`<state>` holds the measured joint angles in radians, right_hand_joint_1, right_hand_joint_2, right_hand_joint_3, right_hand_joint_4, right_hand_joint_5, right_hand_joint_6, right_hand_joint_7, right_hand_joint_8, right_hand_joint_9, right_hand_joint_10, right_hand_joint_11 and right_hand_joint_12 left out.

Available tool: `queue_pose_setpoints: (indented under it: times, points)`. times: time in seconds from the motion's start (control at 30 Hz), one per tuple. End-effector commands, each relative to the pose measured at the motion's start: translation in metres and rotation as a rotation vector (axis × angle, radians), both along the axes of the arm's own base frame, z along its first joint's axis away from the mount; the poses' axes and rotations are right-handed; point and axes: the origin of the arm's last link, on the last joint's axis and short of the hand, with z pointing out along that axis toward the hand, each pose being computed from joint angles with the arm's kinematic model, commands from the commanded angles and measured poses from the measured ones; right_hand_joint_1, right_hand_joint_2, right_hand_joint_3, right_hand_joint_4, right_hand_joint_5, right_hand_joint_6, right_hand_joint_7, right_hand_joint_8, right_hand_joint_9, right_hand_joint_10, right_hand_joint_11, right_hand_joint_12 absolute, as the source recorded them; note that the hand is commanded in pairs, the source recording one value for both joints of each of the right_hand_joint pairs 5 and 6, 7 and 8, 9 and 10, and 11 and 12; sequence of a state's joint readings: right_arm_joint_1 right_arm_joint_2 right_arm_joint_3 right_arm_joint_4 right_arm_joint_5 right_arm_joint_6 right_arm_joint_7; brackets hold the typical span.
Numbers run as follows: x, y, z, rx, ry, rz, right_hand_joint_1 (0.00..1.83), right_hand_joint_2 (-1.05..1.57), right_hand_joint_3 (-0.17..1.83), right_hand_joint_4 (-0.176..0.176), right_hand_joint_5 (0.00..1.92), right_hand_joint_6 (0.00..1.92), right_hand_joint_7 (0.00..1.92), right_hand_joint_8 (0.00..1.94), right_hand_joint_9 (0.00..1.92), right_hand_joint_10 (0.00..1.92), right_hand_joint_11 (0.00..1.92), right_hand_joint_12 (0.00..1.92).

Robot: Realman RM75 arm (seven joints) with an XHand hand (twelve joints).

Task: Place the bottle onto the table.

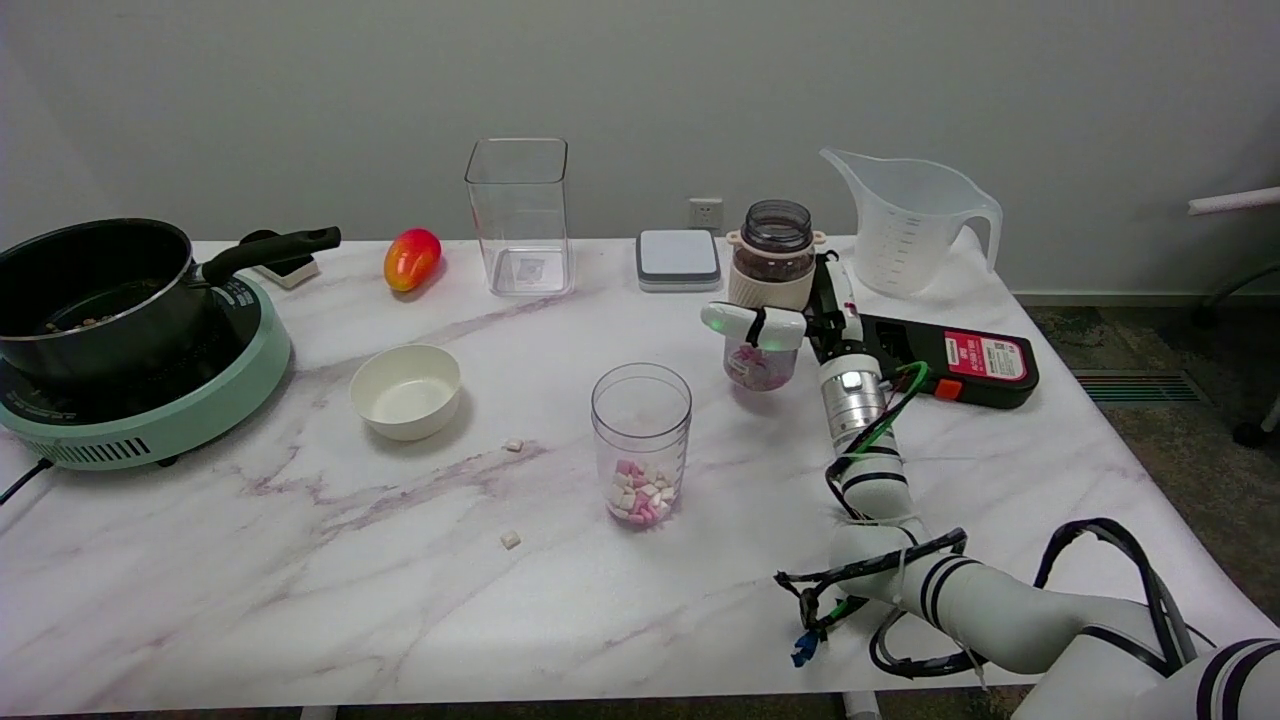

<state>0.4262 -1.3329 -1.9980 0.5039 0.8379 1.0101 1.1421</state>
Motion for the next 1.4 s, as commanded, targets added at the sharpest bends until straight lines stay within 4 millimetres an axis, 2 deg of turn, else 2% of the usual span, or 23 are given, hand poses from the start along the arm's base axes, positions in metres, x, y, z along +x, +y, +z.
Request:
queue_pose_setpoints:
  times: [0.03,1.03,1.4]
  points:
    - [-0.002,0.014,0.007,-0.031,0.051,0.058,1.29,1.49,0.30,0.000,1.92,1.92,1.92,1.92,1.53,1.53,1.35,1.35]
    - [-0.017,0.024,0.003,-0.006,-0.027,0.028,1.25,1.52,0.29,0.000,1.92,1.92,1.92,1.92,1.53,1.53,1.35,1.35]
    - [-0.025,0.028,-0.001,0.015,-0.060,0.007,1.26,1.45,0.29,0.000,1.92,1.92,1.91,1.91,1.50,1.50,1.33,1.33]
